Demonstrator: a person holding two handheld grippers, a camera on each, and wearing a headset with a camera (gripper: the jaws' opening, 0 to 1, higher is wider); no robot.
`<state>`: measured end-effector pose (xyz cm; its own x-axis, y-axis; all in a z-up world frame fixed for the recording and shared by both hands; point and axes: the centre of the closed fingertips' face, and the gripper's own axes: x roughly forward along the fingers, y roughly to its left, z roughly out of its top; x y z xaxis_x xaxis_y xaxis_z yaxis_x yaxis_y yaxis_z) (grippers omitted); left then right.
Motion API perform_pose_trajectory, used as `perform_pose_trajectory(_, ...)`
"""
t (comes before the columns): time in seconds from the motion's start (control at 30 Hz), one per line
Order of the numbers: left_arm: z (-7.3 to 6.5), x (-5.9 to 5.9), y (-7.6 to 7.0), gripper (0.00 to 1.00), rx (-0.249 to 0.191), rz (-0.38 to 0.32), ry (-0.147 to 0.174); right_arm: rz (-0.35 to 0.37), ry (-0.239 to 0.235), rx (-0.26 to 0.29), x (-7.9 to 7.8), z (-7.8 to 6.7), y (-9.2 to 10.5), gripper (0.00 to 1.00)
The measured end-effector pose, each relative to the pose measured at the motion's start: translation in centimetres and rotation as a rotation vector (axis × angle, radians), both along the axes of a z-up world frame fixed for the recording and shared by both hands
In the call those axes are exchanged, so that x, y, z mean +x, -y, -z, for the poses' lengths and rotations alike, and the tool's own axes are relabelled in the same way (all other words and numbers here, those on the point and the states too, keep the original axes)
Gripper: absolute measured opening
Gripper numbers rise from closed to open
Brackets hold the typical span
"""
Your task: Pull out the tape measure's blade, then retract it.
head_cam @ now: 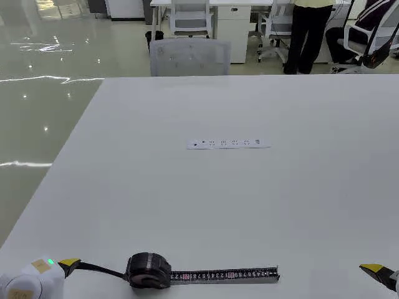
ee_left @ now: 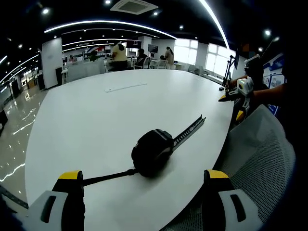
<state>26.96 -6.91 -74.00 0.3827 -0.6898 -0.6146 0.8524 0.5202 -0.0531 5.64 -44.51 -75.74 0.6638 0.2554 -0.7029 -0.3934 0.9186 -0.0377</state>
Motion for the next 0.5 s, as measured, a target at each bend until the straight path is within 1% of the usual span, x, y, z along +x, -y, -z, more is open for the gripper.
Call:
perform_pose_trajectory(0.07,-0.2,-0.4,0.6,1.00,-0.021,0.000,-0.024,-0.012,-0.002,-0.007,0.0,0.0,0.0,0.98)
perform_pose_trajectory(0.1,-0.3,-0.6,1.0,1.00,-0.042,-0.019,-0.043,-0.017,-0.004,-0.014,0.1,0.0,0.1,0.98)
perform_pose_trajectory(0.13,-0.4,-0.7,1.1,1.00,-0.044,-0.034,-0.055,-0.018,-0.004,-0.015,0.2,-0.1,0.1,0.98)
perform_pose_trajectory(0.2,-0.6,-0.8,1.7,1.00,-0.037,-0.036,-0.052,-0.029,-0.005,-0.019,0.4,-0.5,0.0,0.97)
perform_pose_trajectory(0.23,-0.9,-0.8,2.1,1.00,-0.042,-0.039,-0.046,-0.038,-0.004,-0.022,0.5,-0.6,-0.2,0.97)
perform_pose_trajectory(0.3,-1.5,-1.0,3.0,1.00,-0.046,-0.042,-0.044,-0.064,-0.004,-0.032,0.8,-0.9,-0.4,0.97)
perform_pose_trajectory(0.33,-1.7,-1.0,3.6,1.00,-0.049,-0.052,-0.043,-0.078,-0.006,-0.036,0.9,-1.1,-0.6,0.96)
perform_pose_trajectory(0.37,-1.7,-0.9,3.7,1.00,-0.040,-0.065,-0.040,-0.087,-0.008,-0.041,1.0,-1.2,-0.6,0.96)
perform_pose_trajectory(0.4,-1.4,-0.8,3.5,1.00,-0.010,-0.084,-0.047,-0.097,-0.012,-0.046,1.1,-1.2,-0.7,0.96)
perform_pose_trajectory(0.43,-1.1,-0.9,3.5,1.00,0.011,-0.125,-0.077,-0.115,-0.017,-0.053,1.2,-1.3,-0.8,0.95)
perform_pose_trajectory(0.5,-1.5,-0.7,4.3,1.00,-0.010,-0.144,-0.068,-0.146,-0.022,-0.065,1.5,-1.5,-1.1,0.95)
